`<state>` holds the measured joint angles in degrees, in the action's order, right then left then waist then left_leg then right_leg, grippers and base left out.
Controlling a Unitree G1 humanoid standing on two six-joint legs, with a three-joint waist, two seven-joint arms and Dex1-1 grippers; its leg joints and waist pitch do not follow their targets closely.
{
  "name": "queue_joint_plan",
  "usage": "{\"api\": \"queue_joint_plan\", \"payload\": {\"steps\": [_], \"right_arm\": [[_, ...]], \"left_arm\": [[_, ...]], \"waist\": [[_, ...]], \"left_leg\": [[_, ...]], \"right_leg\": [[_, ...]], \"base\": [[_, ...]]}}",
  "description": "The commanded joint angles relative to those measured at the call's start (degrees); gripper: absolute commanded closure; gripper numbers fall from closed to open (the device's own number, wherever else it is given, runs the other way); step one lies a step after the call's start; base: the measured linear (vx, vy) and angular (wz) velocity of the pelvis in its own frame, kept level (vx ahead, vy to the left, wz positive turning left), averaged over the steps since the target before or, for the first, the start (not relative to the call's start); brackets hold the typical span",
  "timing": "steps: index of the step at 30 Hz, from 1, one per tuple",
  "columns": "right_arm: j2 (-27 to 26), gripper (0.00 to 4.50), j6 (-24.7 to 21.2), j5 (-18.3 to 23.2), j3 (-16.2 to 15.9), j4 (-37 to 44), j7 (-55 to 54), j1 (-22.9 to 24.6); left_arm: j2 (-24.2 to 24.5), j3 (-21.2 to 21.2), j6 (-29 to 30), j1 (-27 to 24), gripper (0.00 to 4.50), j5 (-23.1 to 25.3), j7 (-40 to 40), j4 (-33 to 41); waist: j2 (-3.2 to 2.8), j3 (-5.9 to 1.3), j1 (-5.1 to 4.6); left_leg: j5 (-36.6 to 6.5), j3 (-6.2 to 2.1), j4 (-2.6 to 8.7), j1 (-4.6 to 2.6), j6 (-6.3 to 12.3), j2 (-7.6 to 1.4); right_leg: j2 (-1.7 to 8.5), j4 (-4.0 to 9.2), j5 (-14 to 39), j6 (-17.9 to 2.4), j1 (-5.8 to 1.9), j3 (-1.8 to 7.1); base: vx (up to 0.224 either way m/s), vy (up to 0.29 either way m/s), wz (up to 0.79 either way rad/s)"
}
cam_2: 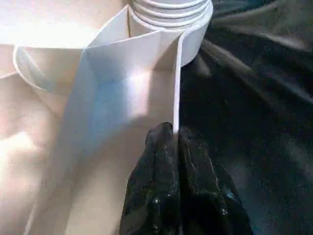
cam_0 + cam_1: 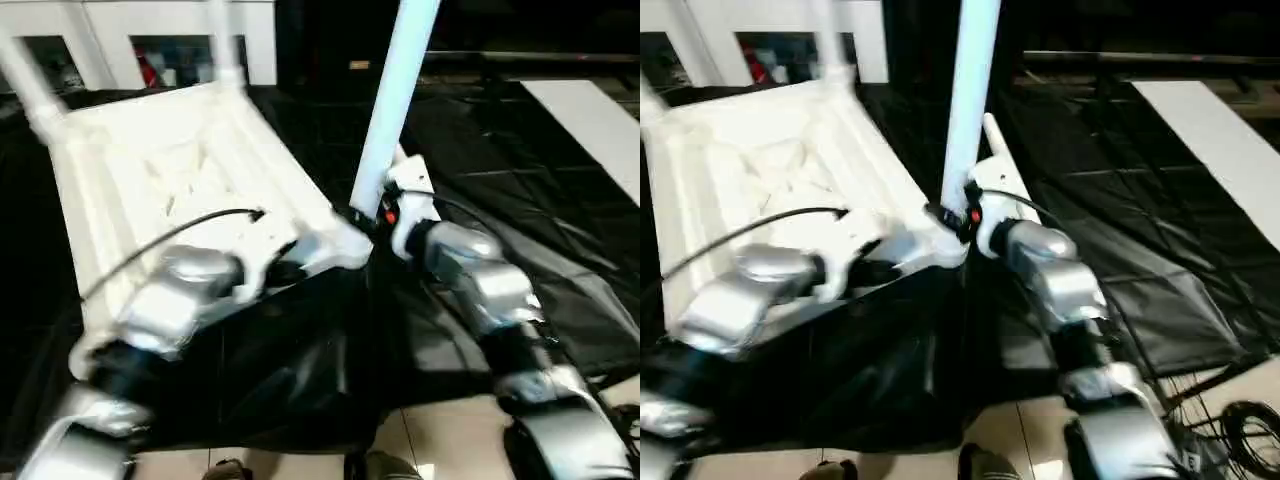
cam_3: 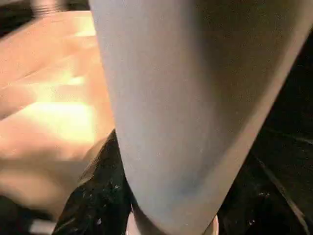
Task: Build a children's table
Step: Rotate leg to tighten
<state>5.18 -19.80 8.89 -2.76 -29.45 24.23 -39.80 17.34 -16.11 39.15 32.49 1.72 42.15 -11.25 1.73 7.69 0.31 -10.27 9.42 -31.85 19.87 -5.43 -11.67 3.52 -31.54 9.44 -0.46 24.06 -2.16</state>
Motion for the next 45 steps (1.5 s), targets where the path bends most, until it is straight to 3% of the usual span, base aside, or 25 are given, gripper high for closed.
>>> {"api": "queue_joint_plan", "payload": {"steps": [1,2,4,5,6,7,8,9,10,11,12,13,14,15,16,18,20,23,29,30,33,36,38,41,45], "right_arm": [[-3.6,2.65,-5.48,0.38,-2.36,-8.9,-2.4,3.14],[-4.56,2.65,-5.57,0.48,-1.88,-10.03,-3.44,2.44],[-5.14,2.65,-5.62,0.54,-1.59,-10.71,-4.07,2.02],[-6.26,2.65,-5.19,0.02,-1.29,-12.49,-5.62,0.97],[-7.05,2.65,-4.84,-0.42,-1.16,-13.94,-6.68,0.14],[-7.05,2.65,-4.84,-0.42,-1.16,-13.94,-6.68,0.14],[-7.58,2.65,-4.51,-0.82,-1.09,-15.08,-7.54,-0.53],[-7.74,2.65,-4.4,-0.95,-1.06,-15.58,-7.84,-0.85],[-8.11,2.65,-4.2,-1.33,-0.69,-16.45,-8.27,-1.34],[-8.11,2.65,-4.2,-1.33,-0.69,-16.45,-8.27,-1.34],[-8.11,2.65,-4.2,-1.33,-0.69,-16.45,-8.27,-1.34],[-8.31,2.65,-4.05,-1.61,-0.48,-17.12,-8.53,-1.69],[-8.33,2.65,-3.98,-1.7,-0.44,-17.31,-8.58,-1.77],[-8.37,2.65,-3.88,-1.82,-0.39,-17.59,-8.66,-1.87],[-8.44,2.65,-3.64,-2.01,-0.21,-18.15,-8.82,-2.11],[-8.41,2.65,-3.37,-2.17,-0.15,-18.41,-8.82,-2.27],[-8.22,2.65,-2.65,-3.17,-0.48,-18.99,-8.87,-2.72],[-7.99,2.65,-1.53,-4.59,-0.79,-19.83,-8.55,-3.31],[-7.92,2.65,-0.36,-4.34,0.01,-20.28,-7.52,-3.85],[-7.87,2.09,-0.05,-4.27,0.02,-20.25,-7.27,-3.91],[-7.83,1.95,0.32,-4.13,0.29,-19.88,-6.48,-4.13],[-7.62,1.67,1.39,-3.88,0.54,-18.26,-4.75,-4.18],[-7.16,1.44,1.79,-4.24,0.08,-16.86,-3.5,-4.08],[-6.66,1.22,2.14,-4.05,-0.31,-14.69,-2.31,-3.5],[-5.27,0.89,3.5,-3.88,-1.47,-10.01,1.08,-2.08]], "left_arm": [[-3.9,-3.12,2.67,0.31,4.5,0.37,-3.12,-1.54],[-5.2,-3.36,3.51,0.59,4.5,0.6,-3.94,-1.25],[-5.98,-3.5,4.01,0.77,4.5,0.73,-4.43,-1.07],[-7.97,-3.54,5.49,1.13,4.5,0.66,-5.77,-0.31],[-9.49,-3.62,7.01,1.34,4.5,0.63,-6.91,0.58],[-9.49,-3.62,7.01,1.34,4.5,0.63,-6.91,0.58],[-10.39,-3.54,8.01,1.43,4.5,0.55,-8.01,1.11],[-10.57,-3.44,8.27,1.42,4.5,0.51,-8.48,1.07],[-10.74,-3.19,8.65,1.31,4.5,0.83,-9.06,0.97],[-10.74,-3.19,8.65,1.31,4.5,0.83,-9.06,0.97],[-10.74,-3.19,8.65,1.31,4.5,0.83,-9.06,0.97],[-10.55,-3.13,8.69,1.24,4.5,1.26,-9.22,0.79],[-10.36,-3.12,8.57,1.23,4.5,1.43,-9.18,0.75],[-10.08,-3.11,8.41,1.21,4.5,1.65,-9.12,0.68],[-9.65,-3.21,8.37,1.22,4.5,1.85,-8.82,0.75],[-9.24,-3.24,8.19,1.2,4.5,1.94,-8.55,0.72],[-8.8,-3.26,8.07,1.26,4.5,2.04,-8.15,0.68],[-8.38,-3.33,8.18,1.34,4.5,2.02,-7.92,0.76],[-7.95,-3.35,8.2,1.26,4.5,1.98,-7.71,1.1],[-7.88,-3.34,8.12,1.27,4.5,1.93,-7.67,1.08],[-7.49,-3.26,7.79,1.3,4.5,1.78,-7.42,1.05],[-6.59,-3.1,6.85,1.3,4.5,1.68,-6.79,1.15],[-5.63,-3.26,6.1,1.31,4.5,1.7,-6.04,1.17],[-4.92,-3.09,5.51,1.16,4.5,1.5,-5.39,1.64],[-3.41,-3.23,4.31,0.79,4.5,1.37,-4.04,2.97]], "waist": [[-1.21,-1.22,-0.65],[-1.29,-1.05,-0.98],[-1.58,-0.86,-1.25],[-2.18,-0.32,-1.89],[-2.6,-0.19,-1.82],[-3.3,0.11,-1.31],[-3.59,0.22,2.25],[-3.59,0.22,2.25],[1.98,-0.65,1.43],[1.53,-0.48,2.59],[1.77,-1.15,2.66],[0.83,-1.41,3.18],[-0.1,-2.4,2.97],[-0.1,-2.4,2.97],[-0.73,-2.05,2.48],[-0.89,-2.04,2.09],[-1.17,-2.01,1.84],[-1.19,-2.01,1.21],[-0.98,-2.17,1.21],[-0.98,-2.2,1.23],[-0.91,-2.17,1.29],[-0.76,-2.37,1.42],[-0.91,-2.37,1.52],[-0.94,-2.34,1.53],[-1.0,-2.68,1.67]], "left_leg": [[-32.2,-1.17,4.87,-1.65,-1.25,-0.49],[-34.14,-1.52,5.01,-1.64,-0.93,-0.35],[-36.2,-1.93,5.38,-1.63,-0.85,-0.53],[-42.5,-2.6,6.23,-2.37,-0.83,-1.04],[-44.41,-2.83,6.72,-2.3,-0.72,-1.29],[-49.55,-2.88,9.29,-0.36,-0.58,-3.1],[-54.86,-1.42,13.07,3.81,0.3,-5.43],[-54.86,-1.42,13.07,3.81,0.3,-5.43],[-39.63,0.98,4.82,-2.84,1.25,-0.68],[-17.41,0.23,-2.24,-4.1,2.42,1.74],[-10.21,-1.1,-1.52,-0.96,3.29,1.55],[-6.59,-2.31,0.55,1.81,2.4,0.88],[-4.23,-2.34,4.49,1.74,-0.41,0.14],[-4.23,-2.34,4.49,1.74,-0.41,0.14],[-14.45,-1.68,4.86,0.16,-0.1,-0.14],[-23.0,-1.74,4.82,-0.45,-0.58,0.08],[-24.99,-2.37,5.54,-0.11,-1.13,-0.2],[-25.66,-2.45,5.91,0.1,-1.4,-0.39],[-22.18,-1.99,5.99,0.91,-0.82,-0.39],[-21.86,-1.93,5.97,0.89,-0.77,-0.4],[-22.3,-1.52,5.77,0.51,-0.36,-0.41],[-18.53,-1.17,5.86,1.1,-0.07,-0.56],[-18.58,-0.83,5.69,0.69,0.24,-0.69],[-18.04,-0.78,5.72,0.88,0.28,-0.73],[-14.84,-0.64,5.54,1.09,0.64,-0.9]], "right_leg": [[2.89,5.89,39.13,-3.42,-0.22,0.22],[2.88,6.53,40.43,-2.21,-0.64,-0.68],[3.0,6.84,40.64,-1.6,-0.92,-1.37],[2.26,7.4,37.65,-0.99,-1.44,-3.67],[2.1,7.21,36.13,-0.77,-2.04,-4.32],[2.0,2.32,28.44,-2.08,-4.37,-4.17],[2.07,-8.16,16.62,-3.43,-7.32,-2.09],[2.07,-8.16,16.62,-3.43,-7.32,-2.09],[3.2,0.23,41.61,1.38,0.02,2.88],[8.17,8.42,66.38,2.07,2.37,3.89],[9.36,7.33,65.3,1.49,-1.14,5.35],[9.43,5.04,58.32,0.35,-3.92,4.73],[4.15,1.79,28.49,-2.97,-3.83,1.75],[4.15,1.79,28.49,-2.97,-3.83,1.75],[3.34,2.12,23.54,-6.33,-2.45,1.75],[3.8,3.19,34.64,-6.13,-1.88,2.02],[4.02,3.76,37.88,-4.27,-2.02,1.75],[3.8,3.88,34.26,-4.58,-1.96,1.58],[3.92,3.67,30.55,-5.4,-2.38,1.74],[3.91,3.67,30.18,-5.43,-2.34,1.8],[3.95,3.82,31.13,-5.8,-1.92,1.95],[3.75,3.34,26.76,-6.32,-2.43,1.94],[3.81,3.42,26.15,-7.01,-2.15,2.08],[3.85,3.5,26.78,-6.88,-2.21,2.05],[3.81,3.02,22.49,-7.82,-2.59,2.1]], "base": [[0.0,0.0,0.0],[0.0,0.0,0.0],[0.0,0.0,0.0],[0.0,0.0,0.0],[0.0,0.0,0.0],[-0.072,-0.004,0.05],[-0.072,-0.004,0.05],[-0.034,-0.07,0.3],[0.071,-0.148,0.19],[0.071,-0.148,0.19],[0.118,-0.099,-0.32],[0.098,0.001,-0.38],[0.098,0.001,-0.38],[0.0,0.0,0.0],[0.0,0.0,0.0],[0.0,0.0,0.0],[0.0,0.0,0.0],[0.0,0.0,0.0],[0.0,0.0,0.0],[0.0,0.0,0.0],[0.0,0.0,0.0],[0.0,0.0,0.0],[0.0,0.0,0.0],[0.0,0.0,0.0],[0.0,0.0,0.0]]}}
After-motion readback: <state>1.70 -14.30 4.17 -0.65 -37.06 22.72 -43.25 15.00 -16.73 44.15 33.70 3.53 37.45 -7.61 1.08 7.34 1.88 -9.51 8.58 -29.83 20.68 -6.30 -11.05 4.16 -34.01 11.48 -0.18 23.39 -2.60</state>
